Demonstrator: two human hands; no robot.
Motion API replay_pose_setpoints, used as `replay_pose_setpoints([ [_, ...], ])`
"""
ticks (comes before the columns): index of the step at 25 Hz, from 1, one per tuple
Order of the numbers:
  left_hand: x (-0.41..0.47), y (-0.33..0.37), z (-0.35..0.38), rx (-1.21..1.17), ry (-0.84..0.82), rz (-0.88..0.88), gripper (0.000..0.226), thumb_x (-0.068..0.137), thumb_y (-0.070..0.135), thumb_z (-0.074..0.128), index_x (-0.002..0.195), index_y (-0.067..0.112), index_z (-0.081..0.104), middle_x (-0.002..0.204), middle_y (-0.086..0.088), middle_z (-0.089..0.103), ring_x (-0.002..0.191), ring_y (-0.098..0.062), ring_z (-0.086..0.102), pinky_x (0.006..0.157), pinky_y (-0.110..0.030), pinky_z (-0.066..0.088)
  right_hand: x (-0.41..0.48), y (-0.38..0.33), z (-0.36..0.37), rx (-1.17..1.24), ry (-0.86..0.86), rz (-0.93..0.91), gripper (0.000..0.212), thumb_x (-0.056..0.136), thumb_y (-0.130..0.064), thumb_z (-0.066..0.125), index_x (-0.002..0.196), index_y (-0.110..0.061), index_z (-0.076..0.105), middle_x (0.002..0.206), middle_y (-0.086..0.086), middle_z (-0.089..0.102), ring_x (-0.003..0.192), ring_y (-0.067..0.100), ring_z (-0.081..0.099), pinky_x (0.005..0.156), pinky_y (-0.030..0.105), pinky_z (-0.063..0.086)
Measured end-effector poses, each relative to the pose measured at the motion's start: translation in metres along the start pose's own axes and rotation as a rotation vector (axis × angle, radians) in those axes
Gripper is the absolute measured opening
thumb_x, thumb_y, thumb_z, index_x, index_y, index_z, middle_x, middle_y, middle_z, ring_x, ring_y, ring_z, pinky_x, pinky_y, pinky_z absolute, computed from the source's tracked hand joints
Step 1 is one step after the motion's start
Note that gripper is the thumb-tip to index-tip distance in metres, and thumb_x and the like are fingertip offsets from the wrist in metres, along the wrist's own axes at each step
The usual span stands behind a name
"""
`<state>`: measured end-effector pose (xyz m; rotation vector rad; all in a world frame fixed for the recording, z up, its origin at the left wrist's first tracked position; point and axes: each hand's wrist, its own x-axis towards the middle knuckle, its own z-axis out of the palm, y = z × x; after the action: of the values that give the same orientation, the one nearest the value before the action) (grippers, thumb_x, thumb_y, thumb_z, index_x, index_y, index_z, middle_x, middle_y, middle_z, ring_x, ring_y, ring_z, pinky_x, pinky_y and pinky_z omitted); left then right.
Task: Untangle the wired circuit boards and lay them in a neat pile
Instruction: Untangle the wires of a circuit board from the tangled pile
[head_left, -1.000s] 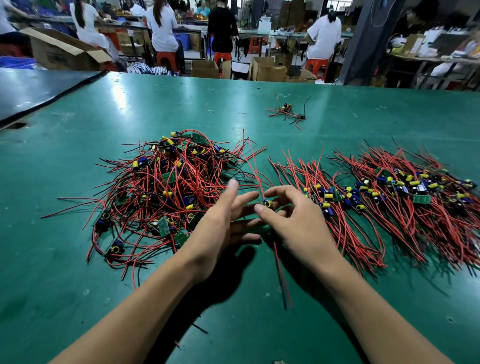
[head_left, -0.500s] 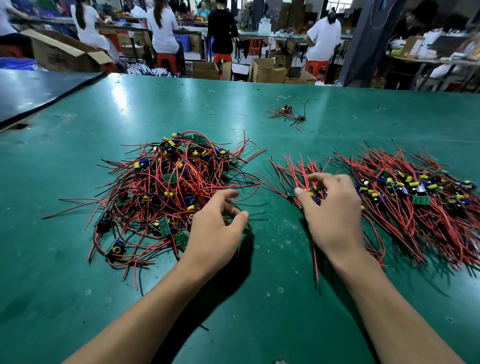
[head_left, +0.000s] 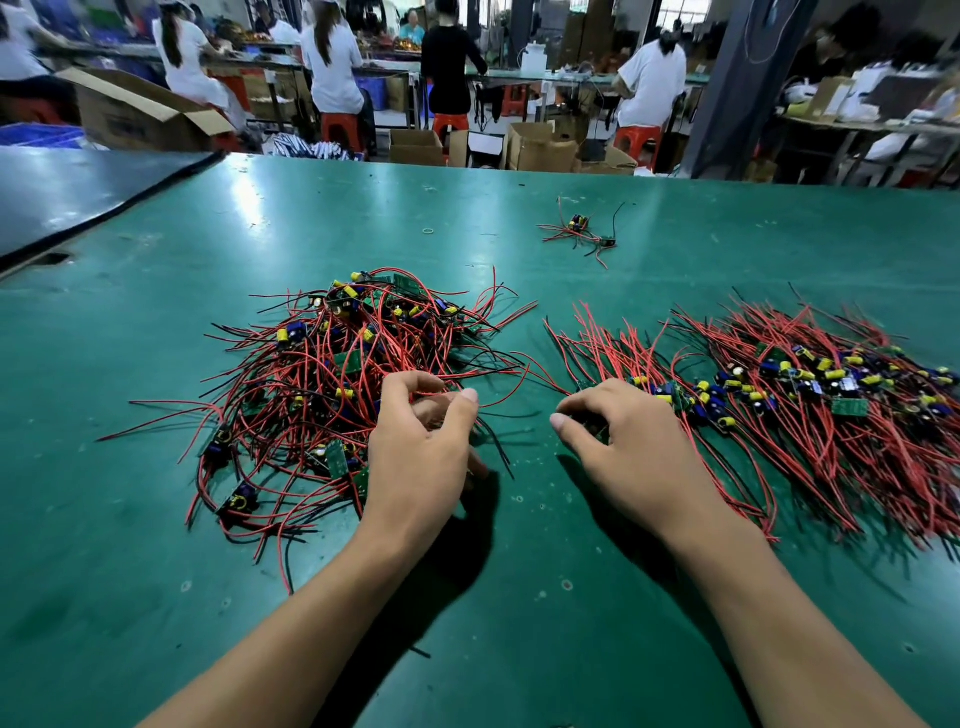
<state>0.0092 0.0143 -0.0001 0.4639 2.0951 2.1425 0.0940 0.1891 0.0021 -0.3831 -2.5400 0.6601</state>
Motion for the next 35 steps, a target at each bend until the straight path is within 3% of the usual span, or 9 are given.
replay_pose_setpoints([
  [3,0.002,0.0,0.001,-0.014,-0.028,-0.004,0.043,0.081,0.044,0.063,0.12,0.034,0.048,0.095,0.006,0.072,0.063,-0.031,0.069,0.059,-0.04,0.053,-0.001,-0.004,0.001,0.029,0.023,-0.008,0.015,0.092,-0.027,0.07,0.099,-0.016,0.076,0.096,-0.001,0.068,0.089,0.015,0.064,0.087,0.035,0.051],
  [6,0.002,-0.002,0.001,0.048,-0.077,-0.018,0.046,0.082,0.047,0.061,0.125,0.031,0.057,0.106,0.008,0.071,0.088,-0.034,0.07,0.085,-0.057,0.053,-0.002,-0.011,0.005,0.105,0.041,-0.042,0.011,0.089,-0.022,0.075,0.097,-0.014,0.077,0.094,-0.002,0.072,0.088,0.011,0.064,0.085,0.019,0.047],
  [9,-0.004,0.001,0.003,0.084,-0.128,0.068,0.032,0.088,0.042,0.058,0.117,0.03,0.062,0.108,0.011,0.071,0.074,-0.025,0.068,0.073,-0.047,0.055,-0.001,-0.014,0.007,0.227,-0.031,0.061,0.018,0.085,-0.025,0.079,0.102,-0.019,0.077,0.092,-0.008,0.075,0.085,0.003,0.066,0.083,0.012,0.047],
  [12,-0.014,0.003,0.008,0.143,-0.254,0.211,0.027,0.091,0.033,0.056,0.117,0.03,0.063,0.101,0.015,0.072,0.058,-0.007,0.06,0.06,-0.023,0.048,0.0,-0.016,0.009,0.472,-0.171,0.192,0.03,0.085,-0.022,0.078,0.114,-0.021,0.073,0.092,-0.006,0.076,0.086,0.01,0.071,0.088,0.029,0.056],
  [15,-0.019,0.004,0.01,0.213,-0.341,0.304,0.027,0.094,0.027,0.056,0.119,0.034,0.064,0.086,0.014,0.072,0.055,-0.008,0.061,0.059,-0.024,0.052,0.002,-0.021,0.011,0.733,-0.224,0.167,0.027,0.091,-0.007,0.07,0.113,-0.022,0.072,0.106,-0.004,0.077,0.099,0.008,0.071,0.092,0.027,0.056],
  [20,-0.019,0.0,0.01,0.153,-0.303,0.27,0.042,0.095,0.023,0.059,0.136,0.024,0.051,0.104,0.01,0.073,0.064,-0.018,0.071,0.069,-0.031,0.059,0.002,-0.029,0.008,0.905,-0.163,0.238,0.029,0.09,-0.038,0.059,0.105,-0.021,0.077,0.098,0.003,0.079,0.086,0.014,0.073,0.072,0.021,0.058],
  [23,-0.013,-0.004,0.007,0.233,-0.259,0.276,0.037,0.093,0.02,0.064,0.127,0.023,0.053,0.101,0.005,0.073,0.075,-0.019,0.071,0.075,-0.034,0.057,0.004,-0.031,0.007,1.023,-0.039,0.336,0.026,0.098,-0.03,0.054,0.103,-0.015,0.074,0.094,0.005,0.078,0.078,0.015,0.074,0.066,0.021,0.058],
  [28,-0.002,-0.006,0.002,0.31,-0.081,0.26,0.022,0.089,0.012,0.067,0.109,0.02,0.063,0.086,0.012,0.072,0.077,0.003,0.066,0.074,-0.01,0.048,0.011,-0.028,-0.007,1.281,0.098,0.436,0.028,0.104,-0.027,0.046,0.1,-0.01,0.069,0.091,0.008,0.076,0.079,0.02,0.075,0.071,0.028,0.061],
  [35,-0.005,0.0,0.001,0.219,-0.102,0.272,0.014,0.091,0.01,0.066,0.102,0.017,0.067,0.09,0.008,0.072,0.084,-0.006,0.068,0.081,-0.023,0.054,0.015,-0.024,-0.025,1.646,0.1,0.516,0.028,0.101,-0.028,0.047,0.093,-0.012,0.069,0.08,0.002,0.075,0.069,0.012,0.073,0.063,0.025,0.06],
])
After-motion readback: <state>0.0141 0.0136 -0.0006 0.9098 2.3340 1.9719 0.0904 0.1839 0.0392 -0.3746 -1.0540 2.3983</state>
